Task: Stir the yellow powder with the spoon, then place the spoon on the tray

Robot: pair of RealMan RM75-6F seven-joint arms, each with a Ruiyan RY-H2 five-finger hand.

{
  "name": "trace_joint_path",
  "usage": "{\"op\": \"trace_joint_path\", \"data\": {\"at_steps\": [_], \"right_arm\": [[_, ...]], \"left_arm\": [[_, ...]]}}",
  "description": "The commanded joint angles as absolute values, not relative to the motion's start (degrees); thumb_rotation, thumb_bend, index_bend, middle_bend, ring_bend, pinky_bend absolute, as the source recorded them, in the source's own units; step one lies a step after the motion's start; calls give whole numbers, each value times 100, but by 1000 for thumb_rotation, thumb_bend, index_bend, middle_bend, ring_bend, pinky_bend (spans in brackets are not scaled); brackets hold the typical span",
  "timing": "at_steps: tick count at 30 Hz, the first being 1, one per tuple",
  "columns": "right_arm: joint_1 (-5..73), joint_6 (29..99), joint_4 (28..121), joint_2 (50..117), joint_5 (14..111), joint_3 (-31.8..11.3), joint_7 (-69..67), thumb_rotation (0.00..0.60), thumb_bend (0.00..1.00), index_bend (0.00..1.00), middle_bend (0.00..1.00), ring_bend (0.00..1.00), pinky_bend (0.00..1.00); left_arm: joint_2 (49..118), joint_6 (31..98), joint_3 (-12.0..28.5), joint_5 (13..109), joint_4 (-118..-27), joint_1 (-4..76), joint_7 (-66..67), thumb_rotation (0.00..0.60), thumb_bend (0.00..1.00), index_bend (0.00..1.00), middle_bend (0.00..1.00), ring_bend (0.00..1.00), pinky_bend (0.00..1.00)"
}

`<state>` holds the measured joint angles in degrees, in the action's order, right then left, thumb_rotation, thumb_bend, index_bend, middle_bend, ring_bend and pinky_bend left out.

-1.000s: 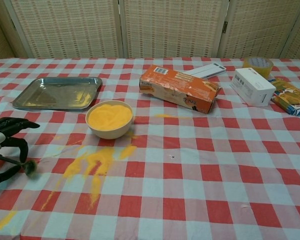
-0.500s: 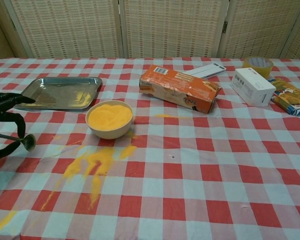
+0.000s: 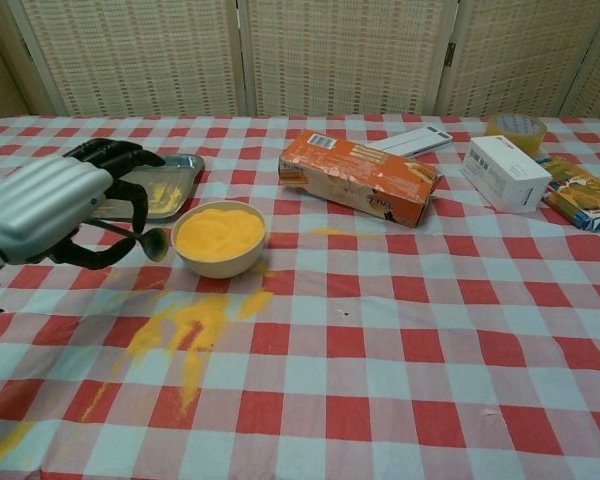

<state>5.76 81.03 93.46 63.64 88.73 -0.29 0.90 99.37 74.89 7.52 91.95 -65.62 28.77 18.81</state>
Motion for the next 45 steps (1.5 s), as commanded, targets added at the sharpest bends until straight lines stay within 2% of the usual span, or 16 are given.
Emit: {"op": "trace_joint_path", "data": {"at_steps": [1,9,16,24,45], "right_arm": [[583,8075,9333,6349,8847,-34,52,600,93,0,0,0,0],[594,8049,9315,6297,8796,-61,-73,600,93,0,0,0,0],[610,8028,9289,6285,8746,-95,-141,600,93,0,0,0,0],[612,8020,9280,6276,8720,-107,-161,600,94,0,0,0,0],[607,8031,9311,6302,8768,-80,-76,600,94,0,0,0,0]], "left_arm": [[10147,7290,937,9075,-6521,3127,2135,600,461,662,103,0,37],[10660,7080,1257,8811,-5839,3599,2790,600,458,663,111,0,37],[11084,6895,1286,8612,-5160,3841,2822,600,459,657,116,0,37],[11329,6848,1175,8511,-4746,3920,2739,600,461,536,107,0,37],[10834,7179,1053,8482,-5553,3840,2881,600,460,499,110,0,38]]}}
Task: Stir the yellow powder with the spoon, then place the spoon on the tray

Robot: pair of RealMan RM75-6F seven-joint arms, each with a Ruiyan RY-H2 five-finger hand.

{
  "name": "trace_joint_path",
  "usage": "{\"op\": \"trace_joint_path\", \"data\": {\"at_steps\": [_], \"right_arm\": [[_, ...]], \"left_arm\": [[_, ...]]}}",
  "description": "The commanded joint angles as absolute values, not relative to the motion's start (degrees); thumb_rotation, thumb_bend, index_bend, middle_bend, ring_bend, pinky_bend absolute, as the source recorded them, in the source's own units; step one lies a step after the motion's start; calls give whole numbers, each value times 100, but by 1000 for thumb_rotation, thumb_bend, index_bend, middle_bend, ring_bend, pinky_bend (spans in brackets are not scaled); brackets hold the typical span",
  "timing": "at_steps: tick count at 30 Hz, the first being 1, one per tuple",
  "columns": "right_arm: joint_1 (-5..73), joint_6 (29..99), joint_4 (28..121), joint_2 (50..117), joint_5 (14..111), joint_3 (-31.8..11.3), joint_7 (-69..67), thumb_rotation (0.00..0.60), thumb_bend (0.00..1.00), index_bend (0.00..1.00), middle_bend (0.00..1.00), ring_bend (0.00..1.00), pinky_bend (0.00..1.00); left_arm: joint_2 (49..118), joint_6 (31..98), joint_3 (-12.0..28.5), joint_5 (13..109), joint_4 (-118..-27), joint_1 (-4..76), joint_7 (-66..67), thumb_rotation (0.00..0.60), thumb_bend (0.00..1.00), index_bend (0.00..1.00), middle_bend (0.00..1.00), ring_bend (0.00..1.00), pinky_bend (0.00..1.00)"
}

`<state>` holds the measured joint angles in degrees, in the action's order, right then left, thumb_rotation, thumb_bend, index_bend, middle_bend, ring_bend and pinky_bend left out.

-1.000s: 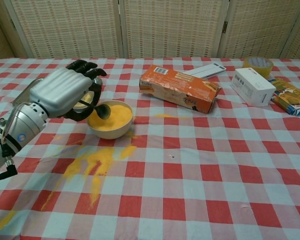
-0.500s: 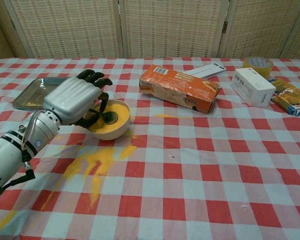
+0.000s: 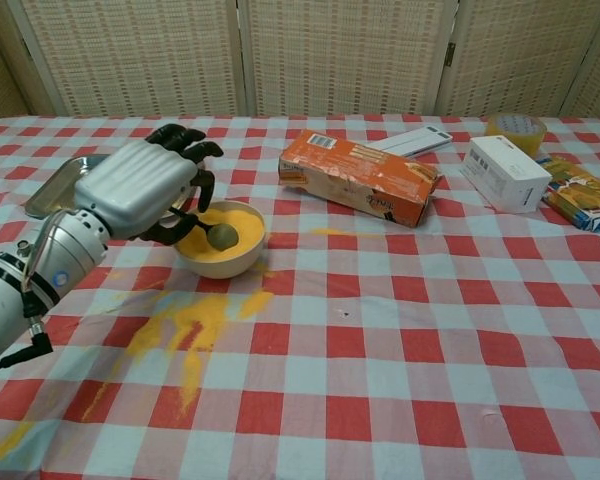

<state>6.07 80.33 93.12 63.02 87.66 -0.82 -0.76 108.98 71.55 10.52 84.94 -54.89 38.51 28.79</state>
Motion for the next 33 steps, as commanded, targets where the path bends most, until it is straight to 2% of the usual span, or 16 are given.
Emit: {"op": "trace_joint_path", "data": {"at_steps": [1,6,12,18,25,33], "right_arm": [[609,8026,9309,6302,8767,-78,-76,600,94,0,0,0,0],[604,8036,9312,6303,8766,-80,-67,600,94,0,0,0,0],[605,8028,9311,6322,8744,-85,-8,600,94,0,0,0,0],[627,7967,9289,6355,8680,-102,49,600,94,0,0,0,0],[640,7940,9283,6378,8645,-114,88,600,94,0,0,0,0],[643,7930,9279,6389,8619,-120,119,600,94,0,0,0,0]], "left_arm": [[10782,7178,1063,8471,-5593,3841,2867,600,460,499,110,0,39],[10534,7024,1173,8342,-5715,3907,2704,600,460,498,112,0,41],[10111,6449,1362,7980,-5932,4083,2624,600,460,461,105,0,41],[9515,5751,1501,7433,-6666,4202,2827,600,458,429,89,0,40],[8826,4885,1562,6264,-7568,4417,3749,600,457,421,84,0,38],[8707,4792,1532,5690,-7688,4633,4171,600,458,422,84,0,38]]}}
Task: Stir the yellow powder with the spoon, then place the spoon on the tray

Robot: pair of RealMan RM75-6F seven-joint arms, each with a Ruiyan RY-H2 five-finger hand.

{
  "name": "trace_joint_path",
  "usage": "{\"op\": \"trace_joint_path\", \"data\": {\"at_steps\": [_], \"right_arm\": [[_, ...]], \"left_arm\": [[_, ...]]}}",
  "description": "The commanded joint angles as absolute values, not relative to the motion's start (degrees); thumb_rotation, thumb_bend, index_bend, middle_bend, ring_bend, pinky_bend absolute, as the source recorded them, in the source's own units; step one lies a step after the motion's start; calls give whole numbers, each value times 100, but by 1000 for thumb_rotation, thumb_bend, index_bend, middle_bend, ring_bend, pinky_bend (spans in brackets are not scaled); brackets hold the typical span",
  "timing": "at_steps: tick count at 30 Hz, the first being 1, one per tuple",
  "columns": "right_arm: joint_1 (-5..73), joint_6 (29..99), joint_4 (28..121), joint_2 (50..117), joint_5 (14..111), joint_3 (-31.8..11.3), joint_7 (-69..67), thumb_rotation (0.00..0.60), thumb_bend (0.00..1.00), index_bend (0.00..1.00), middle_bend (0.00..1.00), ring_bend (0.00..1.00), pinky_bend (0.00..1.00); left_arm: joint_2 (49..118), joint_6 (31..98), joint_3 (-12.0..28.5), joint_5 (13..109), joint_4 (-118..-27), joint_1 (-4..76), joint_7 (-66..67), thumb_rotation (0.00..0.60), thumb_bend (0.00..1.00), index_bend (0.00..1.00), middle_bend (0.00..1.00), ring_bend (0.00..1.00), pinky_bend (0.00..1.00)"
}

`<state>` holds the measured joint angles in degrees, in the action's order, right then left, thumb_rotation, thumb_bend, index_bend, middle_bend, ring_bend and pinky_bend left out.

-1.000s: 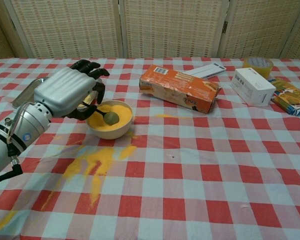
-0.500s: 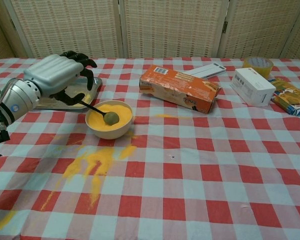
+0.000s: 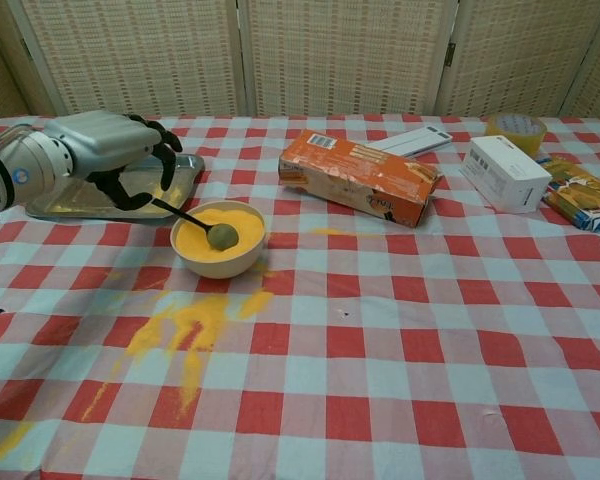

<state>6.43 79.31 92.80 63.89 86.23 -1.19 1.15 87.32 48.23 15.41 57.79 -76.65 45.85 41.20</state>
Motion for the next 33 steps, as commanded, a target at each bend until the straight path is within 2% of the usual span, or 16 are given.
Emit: {"op": "trace_joint_path", "data": {"at_steps": [1,7,17,26,33], "right_arm": [[643,7929,9277,6390,8613,-123,124,600,95,0,0,0,0],[646,7917,9260,6399,8562,-143,145,600,94,0,0,0,0],[649,7914,9258,6411,8535,-156,168,600,95,0,0,0,0],[653,7912,9262,6424,8542,-153,189,600,94,0,0,0,0],[655,7905,9266,6427,8536,-152,204,600,94,0,0,0,0]], "left_arm": [[8697,4761,1524,5599,-7683,4668,4201,600,458,425,83,0,38],[8608,4426,1370,4805,-7527,5006,4589,600,458,441,84,0,38],[8413,4415,1054,3851,-7682,5413,4990,600,458,440,73,0,38],[8288,4465,788,3452,-7804,5615,4999,600,462,471,72,0,37],[8279,4555,676,3459,-7810,5716,4831,600,462,459,71,0,36]]}}
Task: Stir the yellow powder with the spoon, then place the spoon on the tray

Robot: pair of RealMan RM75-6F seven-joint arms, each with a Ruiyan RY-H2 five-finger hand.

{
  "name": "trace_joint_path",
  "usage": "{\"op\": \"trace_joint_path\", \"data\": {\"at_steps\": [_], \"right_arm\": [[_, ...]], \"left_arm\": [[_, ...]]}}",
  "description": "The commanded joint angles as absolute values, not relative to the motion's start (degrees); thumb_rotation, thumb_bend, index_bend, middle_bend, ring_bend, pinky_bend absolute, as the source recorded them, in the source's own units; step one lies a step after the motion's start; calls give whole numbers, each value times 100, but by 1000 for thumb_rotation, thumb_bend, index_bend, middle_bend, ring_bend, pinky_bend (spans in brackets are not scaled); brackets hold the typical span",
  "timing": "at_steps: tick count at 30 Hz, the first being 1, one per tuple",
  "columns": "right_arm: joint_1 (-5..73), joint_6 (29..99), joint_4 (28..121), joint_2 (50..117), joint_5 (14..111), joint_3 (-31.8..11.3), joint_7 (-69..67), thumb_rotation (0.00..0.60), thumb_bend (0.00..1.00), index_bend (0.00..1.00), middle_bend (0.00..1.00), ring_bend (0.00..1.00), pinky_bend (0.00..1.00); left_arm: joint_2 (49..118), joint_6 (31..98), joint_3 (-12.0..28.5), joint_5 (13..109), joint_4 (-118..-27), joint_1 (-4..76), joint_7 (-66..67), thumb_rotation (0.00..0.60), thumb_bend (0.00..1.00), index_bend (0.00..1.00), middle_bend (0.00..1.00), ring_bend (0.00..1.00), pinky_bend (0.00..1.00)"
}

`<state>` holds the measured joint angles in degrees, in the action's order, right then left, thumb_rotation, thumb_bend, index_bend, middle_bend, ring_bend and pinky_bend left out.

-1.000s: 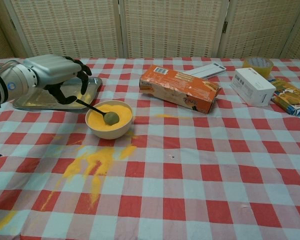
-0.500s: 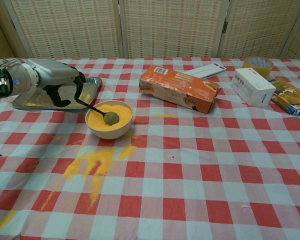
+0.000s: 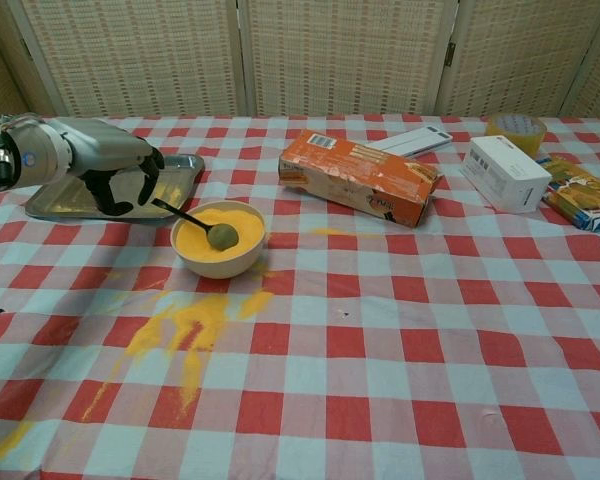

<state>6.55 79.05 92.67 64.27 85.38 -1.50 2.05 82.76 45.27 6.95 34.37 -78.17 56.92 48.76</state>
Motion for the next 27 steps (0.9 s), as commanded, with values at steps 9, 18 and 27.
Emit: {"op": "trace_joint_path", "data": {"at_steps": [9,18,27], "right_arm": [[657,7904,9270,6421,8532,-153,202,600,94,0,0,0,0],[648,7924,9272,6401,8534,-158,169,600,94,0,0,0,0],[651,7917,9270,6407,8534,-157,178,600,94,0,0,0,0]], "left_arm": [[8381,4548,552,3474,-7757,5873,4720,600,460,441,71,0,36],[8424,4637,404,3387,-7804,6003,4780,600,464,456,72,0,36],[8378,4735,307,3355,-7887,6047,4750,600,465,472,73,0,36]]}}
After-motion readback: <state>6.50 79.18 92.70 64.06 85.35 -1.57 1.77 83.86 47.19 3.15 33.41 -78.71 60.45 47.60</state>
